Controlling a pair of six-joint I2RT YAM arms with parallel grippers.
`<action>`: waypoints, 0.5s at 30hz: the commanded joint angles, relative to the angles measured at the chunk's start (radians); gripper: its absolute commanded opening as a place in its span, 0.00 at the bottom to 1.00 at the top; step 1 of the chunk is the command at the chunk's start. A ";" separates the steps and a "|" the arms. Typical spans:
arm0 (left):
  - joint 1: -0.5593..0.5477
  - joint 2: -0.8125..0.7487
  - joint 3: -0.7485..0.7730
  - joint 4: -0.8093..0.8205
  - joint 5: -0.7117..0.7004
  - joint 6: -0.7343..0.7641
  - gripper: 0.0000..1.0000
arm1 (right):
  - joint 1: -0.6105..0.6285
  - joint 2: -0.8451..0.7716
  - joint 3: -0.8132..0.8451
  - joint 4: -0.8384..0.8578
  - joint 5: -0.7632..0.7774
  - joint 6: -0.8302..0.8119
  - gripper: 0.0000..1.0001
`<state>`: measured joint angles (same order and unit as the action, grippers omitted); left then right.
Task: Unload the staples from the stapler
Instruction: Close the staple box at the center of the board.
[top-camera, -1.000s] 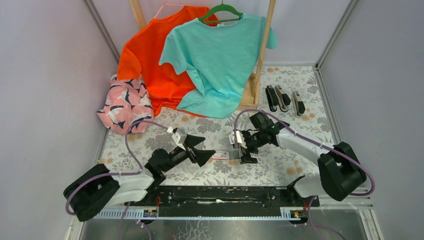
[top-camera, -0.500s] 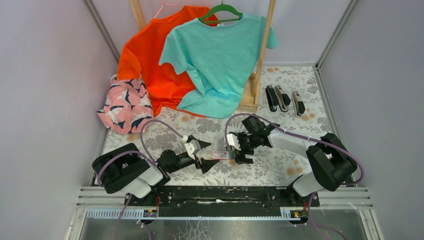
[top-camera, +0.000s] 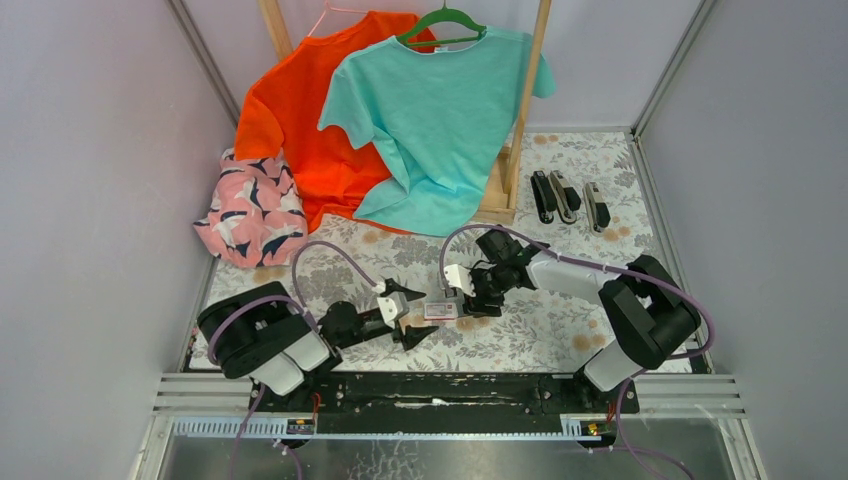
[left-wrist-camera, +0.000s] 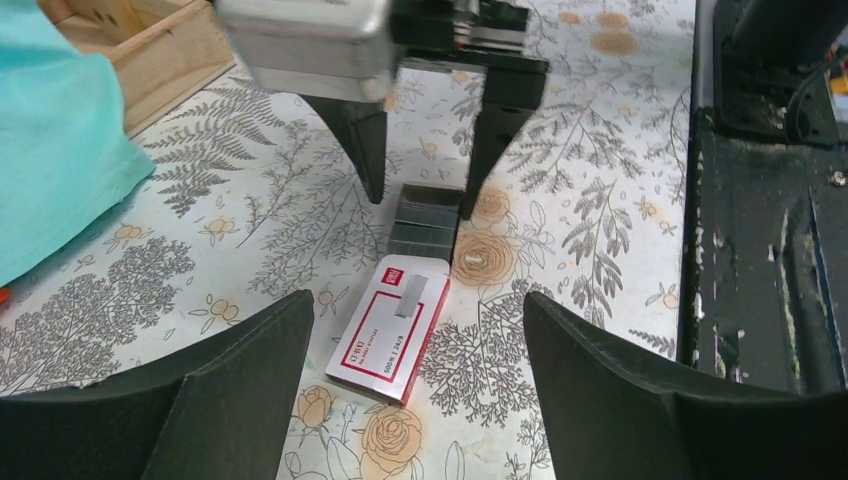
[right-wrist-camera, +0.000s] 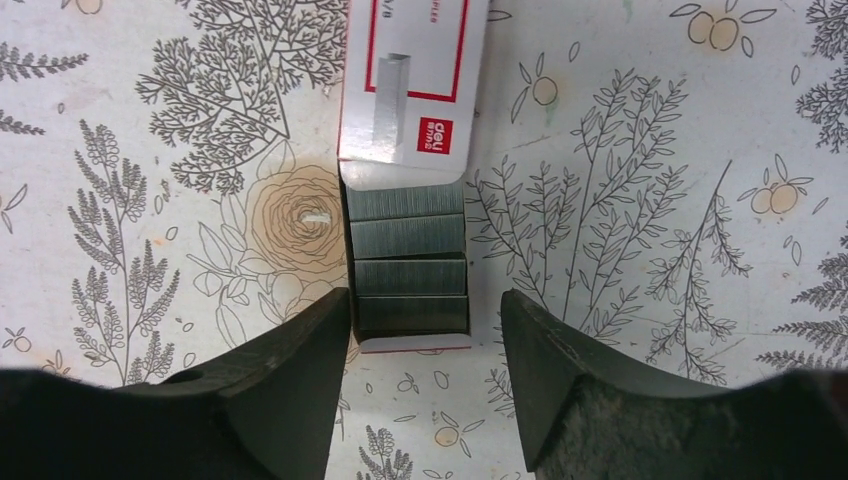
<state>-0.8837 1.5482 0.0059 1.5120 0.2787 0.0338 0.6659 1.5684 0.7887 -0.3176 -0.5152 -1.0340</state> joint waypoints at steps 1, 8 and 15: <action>-0.012 0.034 -0.033 0.086 0.070 0.121 0.81 | 0.008 0.014 0.052 -0.036 0.055 0.007 0.62; -0.016 0.107 -0.003 0.086 0.112 0.212 0.73 | -0.012 0.010 0.066 -0.081 0.066 -0.028 0.57; -0.022 0.157 0.028 0.083 0.067 0.237 0.75 | -0.028 0.011 0.073 -0.109 0.013 -0.042 0.56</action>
<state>-0.8967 1.6806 0.0116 1.5124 0.3634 0.2070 0.6460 1.5757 0.8215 -0.3866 -0.4637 -1.0523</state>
